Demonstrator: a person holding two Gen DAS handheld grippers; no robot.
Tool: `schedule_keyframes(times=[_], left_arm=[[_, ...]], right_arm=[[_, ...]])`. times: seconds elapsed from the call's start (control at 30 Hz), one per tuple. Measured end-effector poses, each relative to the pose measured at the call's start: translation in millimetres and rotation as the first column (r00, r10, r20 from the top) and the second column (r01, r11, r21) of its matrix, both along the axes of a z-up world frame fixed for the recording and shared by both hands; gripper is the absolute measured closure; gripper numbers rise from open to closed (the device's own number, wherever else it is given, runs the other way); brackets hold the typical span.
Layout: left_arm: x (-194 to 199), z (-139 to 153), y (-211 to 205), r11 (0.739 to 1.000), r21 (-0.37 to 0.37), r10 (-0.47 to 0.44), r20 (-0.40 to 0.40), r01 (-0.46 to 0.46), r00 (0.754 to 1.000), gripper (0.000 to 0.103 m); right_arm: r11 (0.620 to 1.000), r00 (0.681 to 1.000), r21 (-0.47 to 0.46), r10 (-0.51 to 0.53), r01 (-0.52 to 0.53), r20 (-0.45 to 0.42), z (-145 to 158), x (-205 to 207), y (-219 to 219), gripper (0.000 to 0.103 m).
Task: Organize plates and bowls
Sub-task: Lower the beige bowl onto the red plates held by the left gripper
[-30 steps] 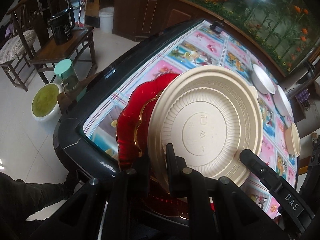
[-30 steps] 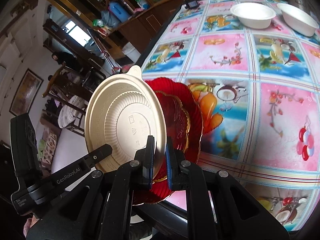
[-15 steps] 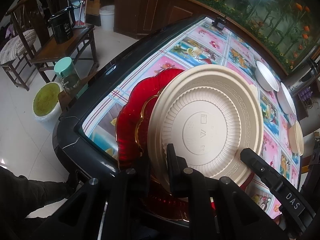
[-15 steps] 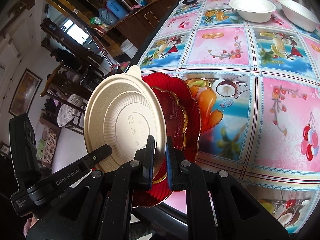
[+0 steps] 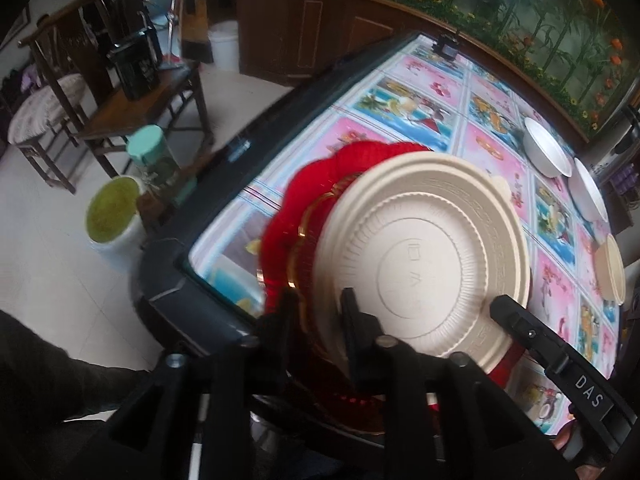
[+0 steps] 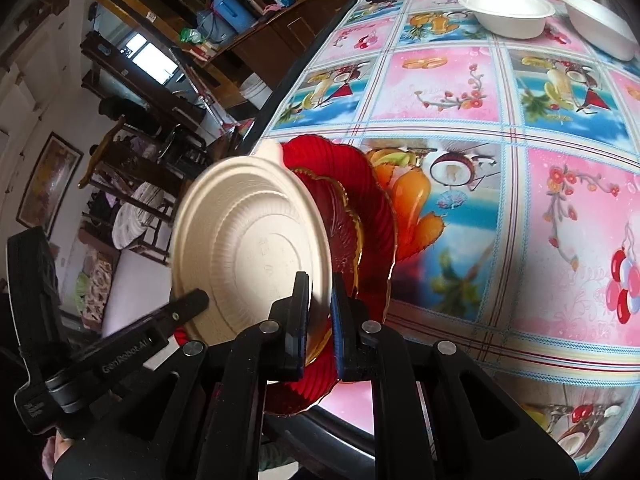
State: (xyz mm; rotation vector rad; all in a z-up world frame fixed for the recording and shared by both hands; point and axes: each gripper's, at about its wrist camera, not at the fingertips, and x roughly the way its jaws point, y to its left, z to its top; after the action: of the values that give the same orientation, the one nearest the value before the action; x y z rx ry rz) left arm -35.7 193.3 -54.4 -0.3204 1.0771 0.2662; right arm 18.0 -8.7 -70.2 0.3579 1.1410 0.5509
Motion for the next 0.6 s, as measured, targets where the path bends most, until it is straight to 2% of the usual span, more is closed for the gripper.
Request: schedule_keyframes(times=[0.1,0.17,0.23,0.27,0.6], left_arm=[[-5.1,4.8,1.9,1.0,-0.006,0.004,0.021,-0.004,1.0,0.073],[-7.7,8.8,0.5,1.0,0.02,0.009,0.029,-0.009,1.0,0.065],[-7.7,12.2,-1.8,0.998,0.06,0.005,0.03,-0.007,1.0,0.052],[-7.4,13.6,-2.2,0.998,0.066,0.0,0.032,-0.002,0.999,0.05],[-16.2,39.1,17.8,0.992,0.093,0.078,0.123,-0.089,0.989,0.049]], right_arm=[[0.998,0.998,-0.052,0.021,-0.018,0.053,7.0,-4.5,2.4,0.092],[0.996,0.995,-0.088,0.032,-0.023,0.095,14.0,-9.0,3.0,0.089],[0.991,0.989,-0.131,0.039,-0.02,0.144,21.3,-12.4,4.0,0.086],[0.99,0.987,-0.142,0.038,-0.015,0.158,23.7,-13.2,3.6,0.084],[0.985,0.974,-0.173,0.024,0.016,0.226,37.4,-17.7,-6.3,0.084]])
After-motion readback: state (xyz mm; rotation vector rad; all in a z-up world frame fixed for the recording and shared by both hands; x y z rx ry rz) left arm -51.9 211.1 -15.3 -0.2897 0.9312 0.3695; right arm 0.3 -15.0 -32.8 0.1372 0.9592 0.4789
